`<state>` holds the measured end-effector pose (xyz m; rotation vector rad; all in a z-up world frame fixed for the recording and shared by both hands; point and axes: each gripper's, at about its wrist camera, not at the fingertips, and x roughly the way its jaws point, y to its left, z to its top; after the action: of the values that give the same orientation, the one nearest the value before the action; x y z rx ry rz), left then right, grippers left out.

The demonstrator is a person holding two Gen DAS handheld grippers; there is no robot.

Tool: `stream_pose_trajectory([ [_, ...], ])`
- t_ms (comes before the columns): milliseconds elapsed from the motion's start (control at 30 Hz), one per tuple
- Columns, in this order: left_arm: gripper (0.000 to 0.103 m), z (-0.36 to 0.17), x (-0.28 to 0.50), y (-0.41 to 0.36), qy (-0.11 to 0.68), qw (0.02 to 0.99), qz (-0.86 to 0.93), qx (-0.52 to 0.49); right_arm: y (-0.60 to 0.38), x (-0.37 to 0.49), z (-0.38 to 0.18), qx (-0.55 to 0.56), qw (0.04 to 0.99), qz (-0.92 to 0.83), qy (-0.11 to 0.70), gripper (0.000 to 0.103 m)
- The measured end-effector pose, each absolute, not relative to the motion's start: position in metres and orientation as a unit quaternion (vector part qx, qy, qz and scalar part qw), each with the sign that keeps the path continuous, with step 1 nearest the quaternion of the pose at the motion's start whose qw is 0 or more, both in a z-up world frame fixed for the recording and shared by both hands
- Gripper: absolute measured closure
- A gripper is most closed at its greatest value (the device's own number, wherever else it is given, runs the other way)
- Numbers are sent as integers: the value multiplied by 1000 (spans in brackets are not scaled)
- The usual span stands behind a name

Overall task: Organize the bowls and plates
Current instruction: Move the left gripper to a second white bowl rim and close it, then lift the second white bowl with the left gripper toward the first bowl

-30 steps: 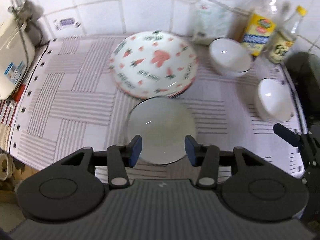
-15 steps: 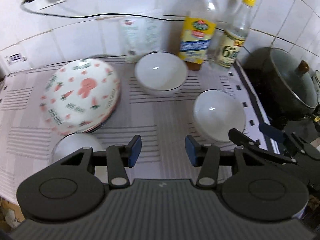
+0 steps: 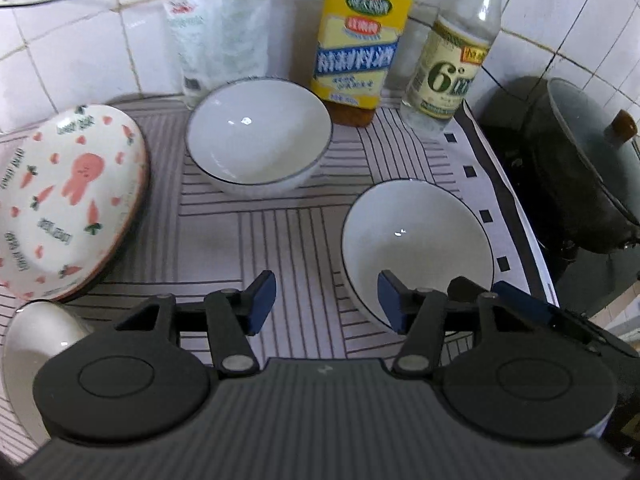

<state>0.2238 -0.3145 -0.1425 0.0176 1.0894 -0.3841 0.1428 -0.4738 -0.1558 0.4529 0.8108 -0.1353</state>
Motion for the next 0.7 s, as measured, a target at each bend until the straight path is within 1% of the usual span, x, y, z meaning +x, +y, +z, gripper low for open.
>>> stream_pose_trajectory([
  [33,47,-146,225,-317,517,836,-182,8,-476,143,-158,229,889,-67,390,47],
  [100,48,-152,228,-320,522,833,-182,9,-481,145,-163,250,884,-68,390,53],
  [167,56,-156,230,-325,521,832,-189,12,-485,148,-170,278,876,-69,389,59],
  [200,63,-158,230,-328,520,832,-190,16,-487,150,-173,290,871,-72,390,65],
  [233,67,-160,231,-329,521,832,-189,21,-488,152,-176,299,867,-75,392,67],
  [267,68,-162,233,-331,524,830,-190,21,-489,152,-178,311,864,-76,388,69],
  [300,76,-164,233,-331,527,828,-191,16,-489,151,-179,319,862,-75,386,74],
  [333,80,-166,235,-330,532,825,-193,8,-489,152,-179,322,861,-75,386,76],
  [367,82,-167,235,-329,534,823,-194,0,-487,152,-179,319,862,-74,386,79],
  [400,87,-168,236,-328,537,820,-196,-8,-485,153,-178,313,864,-74,388,80],
  [433,90,-168,236,-328,541,817,-199,-16,-484,154,-177,307,865,-76,390,80],
  [533,90,-168,235,-330,546,815,-194,-19,-482,157,-176,301,864,-84,396,81],
  [700,90,-163,225,-329,549,814,-189,0,-480,158,-173,295,857,-89,412,84],
])
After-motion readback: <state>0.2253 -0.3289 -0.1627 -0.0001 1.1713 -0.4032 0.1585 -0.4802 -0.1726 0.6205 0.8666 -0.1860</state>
